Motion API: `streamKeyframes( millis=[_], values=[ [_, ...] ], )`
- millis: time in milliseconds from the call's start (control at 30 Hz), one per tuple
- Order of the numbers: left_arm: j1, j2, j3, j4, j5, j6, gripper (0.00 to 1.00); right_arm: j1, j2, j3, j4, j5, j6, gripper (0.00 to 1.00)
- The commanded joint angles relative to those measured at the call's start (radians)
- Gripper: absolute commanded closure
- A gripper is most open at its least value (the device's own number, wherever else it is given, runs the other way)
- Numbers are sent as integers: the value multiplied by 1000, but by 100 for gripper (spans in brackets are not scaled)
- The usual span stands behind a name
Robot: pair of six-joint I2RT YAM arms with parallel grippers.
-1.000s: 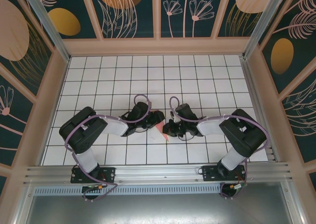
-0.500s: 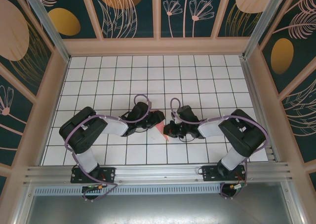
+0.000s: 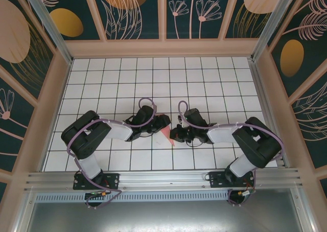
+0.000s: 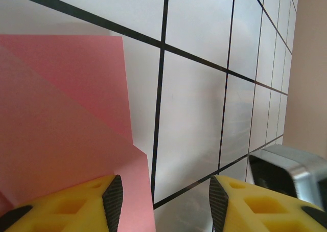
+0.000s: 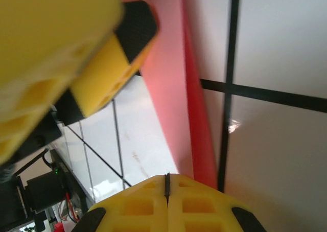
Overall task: Fold a paper plane with a square sheet of paper (pick it up from the middle)
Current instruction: Fold the wing for the fifth time at the center of the table.
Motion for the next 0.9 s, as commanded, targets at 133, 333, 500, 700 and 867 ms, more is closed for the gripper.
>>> streamKeyframes(
  millis=[133, 333, 500, 700, 867],
  values=[
    [6, 33, -22, -84, -23, 22, 49, 1, -2, 61, 20, -7, 9, 95],
    [6, 29, -26, -83, -23, 23, 49, 2, 72, 30, 49, 1, 15, 94],
    [6, 13, -33, -82, -30, 25, 49, 4, 116, -35, 51, 3, 16, 96],
    [6, 9, -34, -78, -29, 24, 49, 5, 118, -63, 49, 10, 17, 98],
    [6, -13, -30, -77, -24, 30, 48, 5, 132, -52, 28, 14, 10, 98]
  ],
)
